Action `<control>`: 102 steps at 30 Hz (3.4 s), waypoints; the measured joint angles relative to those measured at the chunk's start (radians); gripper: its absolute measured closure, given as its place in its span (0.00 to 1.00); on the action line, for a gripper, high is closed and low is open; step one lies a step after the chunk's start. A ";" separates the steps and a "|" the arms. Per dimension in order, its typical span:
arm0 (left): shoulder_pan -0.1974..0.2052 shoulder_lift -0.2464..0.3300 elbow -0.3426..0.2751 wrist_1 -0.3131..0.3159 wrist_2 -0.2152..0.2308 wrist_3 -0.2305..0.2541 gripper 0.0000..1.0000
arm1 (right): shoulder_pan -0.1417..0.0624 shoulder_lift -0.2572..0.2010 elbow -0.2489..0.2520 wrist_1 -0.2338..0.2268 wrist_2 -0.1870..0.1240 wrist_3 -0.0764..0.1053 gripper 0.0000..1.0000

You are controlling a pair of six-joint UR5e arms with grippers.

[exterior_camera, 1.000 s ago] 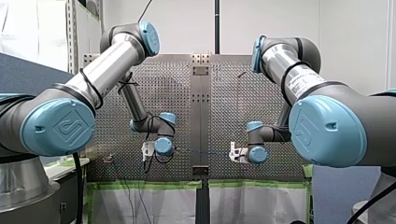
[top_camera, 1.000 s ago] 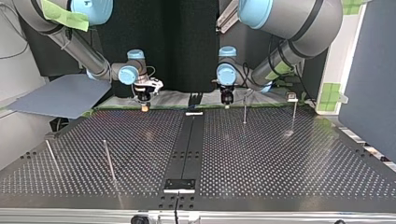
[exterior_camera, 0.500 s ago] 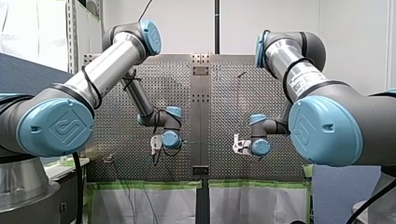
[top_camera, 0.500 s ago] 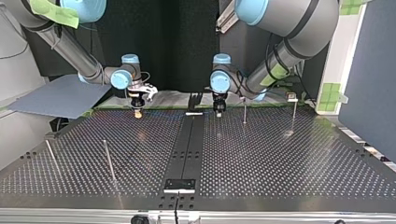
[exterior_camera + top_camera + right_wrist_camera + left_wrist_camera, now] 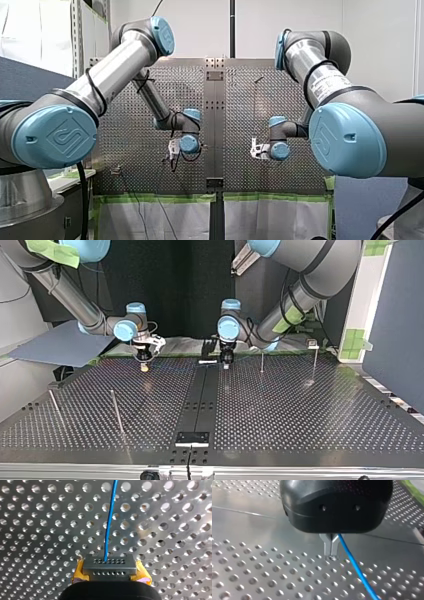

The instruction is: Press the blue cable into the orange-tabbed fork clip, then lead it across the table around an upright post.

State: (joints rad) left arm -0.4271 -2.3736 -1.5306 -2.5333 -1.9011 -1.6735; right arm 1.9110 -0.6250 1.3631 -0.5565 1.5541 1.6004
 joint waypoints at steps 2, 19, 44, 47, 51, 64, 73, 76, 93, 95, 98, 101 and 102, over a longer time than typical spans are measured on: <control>-0.003 0.012 0.000 -0.001 0.001 -0.001 1.00 | 0.000 -0.008 -0.003 0.005 0.000 0.000 1.00; -0.033 0.085 0.000 -0.011 -0.003 0.004 1.00 | -0.003 -0.089 -0.005 0.037 -0.006 0.002 1.00; -0.059 0.126 0.000 -0.039 -0.003 0.008 1.00 | 0.037 -0.206 -0.005 0.119 0.004 -0.039 1.00; -0.060 0.126 0.000 -0.040 -0.003 0.008 1.00 | 0.051 -0.229 -0.005 0.134 0.012 -0.047 1.00; -0.061 0.130 0.000 -0.042 -0.004 0.008 1.00 | 0.071 -0.261 -0.005 0.142 0.024 -0.058 1.00; -0.063 0.159 0.039 -0.076 -0.002 -0.009 1.00 | 0.145 -0.347 -0.004 0.157 0.061 -0.067 1.00; -0.060 0.161 0.086 -0.099 0.000 -0.021 1.00 | 0.163 -0.371 -0.004 0.169 0.063 -0.075 1.00; -0.058 0.161 0.088 -0.099 0.000 -0.022 1.00 | 0.168 -0.379 -0.009 0.168 0.063 -0.075 1.00; -0.048 0.161 0.114 -0.096 0.009 -0.052 1.00 | 0.186 -0.424 -0.041 0.168 0.063 -0.078 1.00; -0.050 0.161 0.127 -0.097 0.011 -0.060 1.00 | 0.188 -0.428 -0.047 0.169 0.063 -0.078 1.00; -0.052 0.160 0.145 -0.099 0.015 -0.074 1.00 | 0.189 -0.434 -0.055 0.170 0.063 -0.078 1.00; -0.051 0.160 0.157 -0.101 0.018 -0.088 1.00 | 0.190 -0.444 -0.064 0.170 0.063 -0.077 1.00; -0.051 0.160 0.159 -0.101 0.019 -0.091 1.00 | 0.190 -0.447 -0.067 0.170 0.063 -0.077 1.00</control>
State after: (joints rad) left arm -0.4780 -2.2136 -1.3712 -2.6348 -1.8822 -1.7645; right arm 2.1008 -1.0720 1.2960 -0.3862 1.6173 1.5238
